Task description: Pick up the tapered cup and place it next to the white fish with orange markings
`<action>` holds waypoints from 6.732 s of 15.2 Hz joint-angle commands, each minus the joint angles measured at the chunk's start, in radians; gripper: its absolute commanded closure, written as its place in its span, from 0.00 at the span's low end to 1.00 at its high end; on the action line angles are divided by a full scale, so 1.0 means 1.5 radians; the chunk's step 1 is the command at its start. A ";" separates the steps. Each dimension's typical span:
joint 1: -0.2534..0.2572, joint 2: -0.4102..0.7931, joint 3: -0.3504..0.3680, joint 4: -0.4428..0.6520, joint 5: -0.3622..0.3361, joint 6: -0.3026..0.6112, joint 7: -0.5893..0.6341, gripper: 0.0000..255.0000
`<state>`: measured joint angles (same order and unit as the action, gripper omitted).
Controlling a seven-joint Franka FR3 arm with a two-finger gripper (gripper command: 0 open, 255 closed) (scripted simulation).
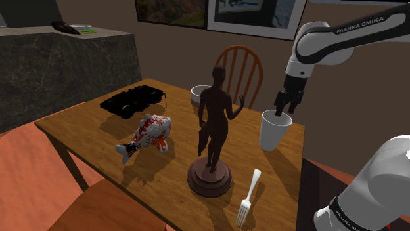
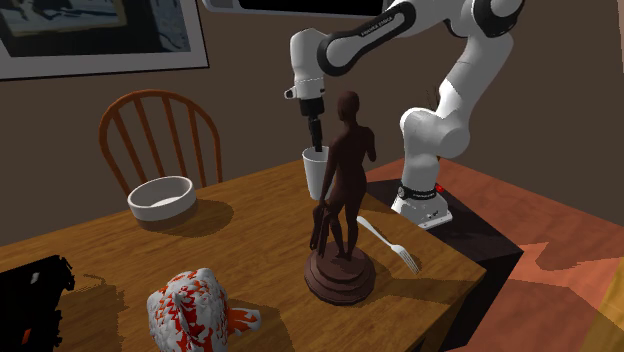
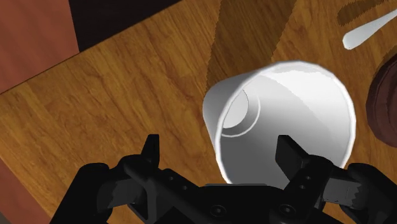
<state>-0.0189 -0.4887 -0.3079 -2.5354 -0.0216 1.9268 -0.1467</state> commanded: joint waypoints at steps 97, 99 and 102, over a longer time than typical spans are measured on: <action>0.180 0.446 0.264 0.792 0.125 -0.293 0.415 1.00; 0.180 0.439 0.264 0.765 0.125 -0.273 0.411 1.00; 0.180 0.432 0.264 0.727 0.126 -0.243 0.406 1.00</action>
<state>0.2511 0.1652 0.0879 -1.4234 0.1662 1.5466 0.4658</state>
